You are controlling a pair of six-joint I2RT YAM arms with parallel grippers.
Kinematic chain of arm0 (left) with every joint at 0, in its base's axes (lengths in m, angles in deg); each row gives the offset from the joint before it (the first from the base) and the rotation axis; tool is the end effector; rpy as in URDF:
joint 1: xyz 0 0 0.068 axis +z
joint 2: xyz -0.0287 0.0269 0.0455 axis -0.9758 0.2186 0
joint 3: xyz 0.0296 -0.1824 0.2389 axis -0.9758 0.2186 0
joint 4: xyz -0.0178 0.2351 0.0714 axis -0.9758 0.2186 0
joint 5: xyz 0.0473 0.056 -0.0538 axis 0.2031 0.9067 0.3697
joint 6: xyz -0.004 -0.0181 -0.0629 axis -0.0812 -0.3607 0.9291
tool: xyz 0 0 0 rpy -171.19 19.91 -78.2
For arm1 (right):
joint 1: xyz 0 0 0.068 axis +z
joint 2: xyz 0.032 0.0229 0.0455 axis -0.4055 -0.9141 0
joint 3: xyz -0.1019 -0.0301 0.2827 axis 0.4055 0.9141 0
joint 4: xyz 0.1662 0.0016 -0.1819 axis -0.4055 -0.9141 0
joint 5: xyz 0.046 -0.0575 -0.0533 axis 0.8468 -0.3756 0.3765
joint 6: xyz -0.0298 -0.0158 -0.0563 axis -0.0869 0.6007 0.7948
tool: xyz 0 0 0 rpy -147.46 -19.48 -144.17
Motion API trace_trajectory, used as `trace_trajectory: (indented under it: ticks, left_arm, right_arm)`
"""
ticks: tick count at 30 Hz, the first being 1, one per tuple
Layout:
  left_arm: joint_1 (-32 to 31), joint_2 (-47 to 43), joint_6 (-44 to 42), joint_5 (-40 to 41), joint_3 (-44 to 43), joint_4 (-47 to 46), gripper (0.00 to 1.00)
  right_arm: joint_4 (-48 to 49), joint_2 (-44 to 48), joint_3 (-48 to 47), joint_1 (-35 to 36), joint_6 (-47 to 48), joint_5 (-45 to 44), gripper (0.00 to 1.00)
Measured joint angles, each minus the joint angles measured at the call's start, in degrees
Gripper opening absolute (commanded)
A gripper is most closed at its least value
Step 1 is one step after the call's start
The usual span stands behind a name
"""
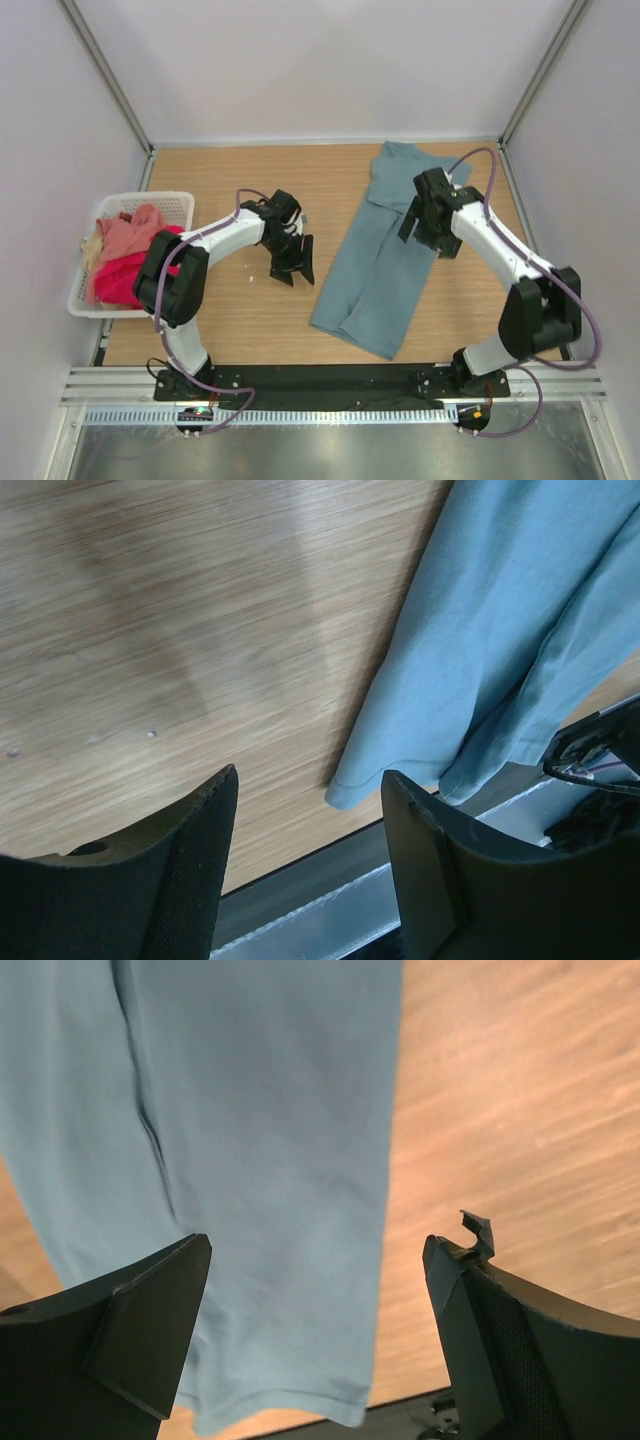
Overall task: Fold and stack the t-shirts
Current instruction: Fold the tshirt
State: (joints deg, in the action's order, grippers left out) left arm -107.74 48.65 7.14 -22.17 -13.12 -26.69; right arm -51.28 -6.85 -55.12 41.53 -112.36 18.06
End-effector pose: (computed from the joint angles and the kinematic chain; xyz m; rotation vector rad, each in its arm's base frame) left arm 0.2819 -0.1878 0.2084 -0.0769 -3.0610 0.6923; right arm 0.2422 0.0648 0.2782 0.5995 2.6766 -0.0452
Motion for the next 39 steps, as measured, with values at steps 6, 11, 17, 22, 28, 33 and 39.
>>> trace_trajectory:
  ticks: [6,11,17,22,28,33,39]
  left_arm:
    - [-1.14,0.68,-0.09,-1.33,1.11,-1.64,0.61]
    - [-1.38,-1.31,-0.07,-1.20,2.29,-1.46,0.61]
    - [-1.38,-7.15,-0.26,0.37,2.80,0.33,0.61]
    - [-1.38,-11.80,0.07,1.90,5.51,1.07,0.61]
    - [-0.74,-14.23,0.59,3.87,6.45,2.71,0.61]
    - [1.29,-14.34,0.52,4.48,6.45,3.32,0.61]
    - [2.36,-14.34,0.52,3.17,6.84,2.80,0.62]
  right_arm:
    - [3.65,-22.03,-22.45,-4.07,1.51,-3.34,0.95]
    - [4.15,-42.45,-45.16,-5.29,3.89,-6.12,0.95]
    - [4.31,-58.01,-61.42,-5.73,7.91,-9.35,0.95]
    - [5.57,-61.57,-62.95,-5.44,12.09,-9.77,0.92]
    - [7.15,-66.07,-69.83,-2.43,17.27,-9.22,0.91]
    - [9.92,-69.31,-74.66,3.91,17.70,-5.92,0.91]
    - [10.60,-69.51,-75.49,8.98,13.94,-1.81,0.93]
